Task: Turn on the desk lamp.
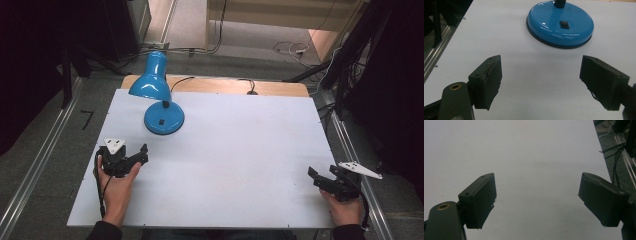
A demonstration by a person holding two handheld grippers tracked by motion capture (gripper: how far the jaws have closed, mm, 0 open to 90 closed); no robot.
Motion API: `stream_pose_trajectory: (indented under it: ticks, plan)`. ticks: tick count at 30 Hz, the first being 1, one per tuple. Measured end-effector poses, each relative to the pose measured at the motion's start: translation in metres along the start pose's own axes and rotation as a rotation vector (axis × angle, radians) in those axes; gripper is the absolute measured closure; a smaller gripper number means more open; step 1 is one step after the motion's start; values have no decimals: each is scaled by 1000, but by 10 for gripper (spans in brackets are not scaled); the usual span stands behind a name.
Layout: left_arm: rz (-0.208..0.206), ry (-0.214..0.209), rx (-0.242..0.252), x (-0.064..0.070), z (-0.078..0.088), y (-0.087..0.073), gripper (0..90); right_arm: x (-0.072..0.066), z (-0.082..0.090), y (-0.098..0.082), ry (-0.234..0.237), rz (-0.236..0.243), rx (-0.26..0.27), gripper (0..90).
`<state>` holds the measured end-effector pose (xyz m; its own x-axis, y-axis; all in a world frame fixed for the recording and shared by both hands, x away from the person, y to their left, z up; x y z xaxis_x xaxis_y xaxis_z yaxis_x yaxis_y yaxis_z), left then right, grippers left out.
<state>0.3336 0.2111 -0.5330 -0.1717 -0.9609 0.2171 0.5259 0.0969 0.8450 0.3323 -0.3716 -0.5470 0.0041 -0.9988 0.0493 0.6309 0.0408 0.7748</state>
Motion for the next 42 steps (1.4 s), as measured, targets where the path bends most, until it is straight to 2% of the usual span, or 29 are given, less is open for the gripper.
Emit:
stream_pose_trajectory:
  ticks: [11,22,37,42]
  plan:
    - [5,-18,0,4,-10,7,193,0,-1,0,0,3,1,132]
    - [30,-28,2,5,-19,17,202,0,-1,1,1,5,4,132]
    - [20,-3,-7,1,-31,26,221,0,-1,1,2,4,3,132]
    - [16,-8,-1,2,-37,29,226,-1,-2,1,1,4,1,132]
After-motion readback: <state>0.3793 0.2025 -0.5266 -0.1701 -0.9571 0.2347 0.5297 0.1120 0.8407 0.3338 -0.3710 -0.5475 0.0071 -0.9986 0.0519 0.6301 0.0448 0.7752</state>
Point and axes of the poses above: each handheld gripper's, and its own axes: z roughly backward along the jaws, y roughly out of its top, x roughly to its right, the point moved 9 cm from there along -z, roughly forward along the jaws, and after that the axes turned 14 degrees about -y, right-handed, at the moved point
